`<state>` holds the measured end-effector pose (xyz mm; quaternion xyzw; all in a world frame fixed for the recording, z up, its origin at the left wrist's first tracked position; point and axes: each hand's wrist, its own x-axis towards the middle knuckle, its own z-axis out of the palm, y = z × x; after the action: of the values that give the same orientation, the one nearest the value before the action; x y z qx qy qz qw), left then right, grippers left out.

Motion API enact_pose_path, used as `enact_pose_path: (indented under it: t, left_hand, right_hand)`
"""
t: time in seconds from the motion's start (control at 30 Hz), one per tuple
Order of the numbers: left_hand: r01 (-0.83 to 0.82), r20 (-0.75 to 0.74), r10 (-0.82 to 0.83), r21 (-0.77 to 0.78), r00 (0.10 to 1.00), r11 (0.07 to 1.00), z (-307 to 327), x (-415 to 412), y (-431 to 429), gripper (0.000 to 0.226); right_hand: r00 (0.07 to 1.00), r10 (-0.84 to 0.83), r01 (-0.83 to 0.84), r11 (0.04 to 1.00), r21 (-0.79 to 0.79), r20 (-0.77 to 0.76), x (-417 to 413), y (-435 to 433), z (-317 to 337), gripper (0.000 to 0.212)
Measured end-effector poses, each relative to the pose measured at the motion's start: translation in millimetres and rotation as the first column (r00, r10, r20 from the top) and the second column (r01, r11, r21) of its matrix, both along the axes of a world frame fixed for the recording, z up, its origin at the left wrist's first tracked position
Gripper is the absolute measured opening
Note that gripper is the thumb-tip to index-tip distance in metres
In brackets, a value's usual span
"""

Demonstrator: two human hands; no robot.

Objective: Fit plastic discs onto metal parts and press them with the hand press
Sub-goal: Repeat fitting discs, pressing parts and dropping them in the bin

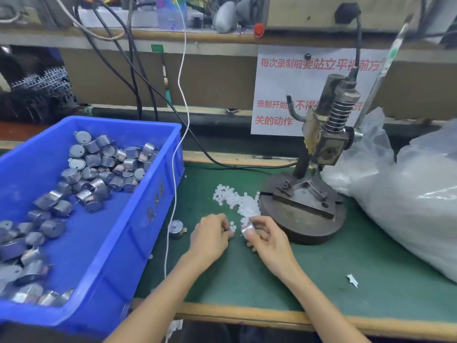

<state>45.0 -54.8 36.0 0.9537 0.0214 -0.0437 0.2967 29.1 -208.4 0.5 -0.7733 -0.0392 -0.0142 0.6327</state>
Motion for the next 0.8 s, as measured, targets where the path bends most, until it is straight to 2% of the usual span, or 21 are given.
enact_pose_path:
  t: [0.07, 0.17, 0.2, 0.33, 0.63, 0.8]
  left_hand:
    - [0.024, 0.05, -0.022, -0.041, 0.998, 0.999, -3, -4, 0, 0.004]
    - [0.111, 0.085, -0.095, -0.207, 0.992, 0.972, -13, -13, -4, 0.017]
    - [0.134, 0.099, -0.115, -0.214, 0.988, 0.968, -17, -16, -5, 0.018]
    - [0.093, 0.223, -0.076, -0.066, 0.972, 0.993, -32, -21, -8, 0.005]
    - [0.118, 0.335, -0.064, -0.142, 0.94, 0.983, -40, -28, 1, 0.012]
    - [0.149, 0.338, -0.098, -0.129, 0.936, 0.98, -39, -31, 1, 0.012]
  right_hand:
    - [1.0, -0.007, 0.007, 1.0, 0.023, 0.016, -1, 0, -1, 0.019]
    - [1.0, -0.009, 0.008, 0.999, 0.05, 0.023, -2, -4, -2, 0.019]
    - [1.0, -0.011, 0.009, 0.999, 0.051, 0.029, -2, -5, -2, 0.019]
    - [0.998, 0.025, -0.025, 1.0, -0.007, 0.057, -3, -7, -4, 0.015]
    - [0.987, 0.071, -0.045, 0.984, -0.174, 0.144, -7, -3, -3, 0.019]
    - [0.963, 0.117, -0.04, 0.953, -0.301, 0.242, -8, -4, -5, 0.011]
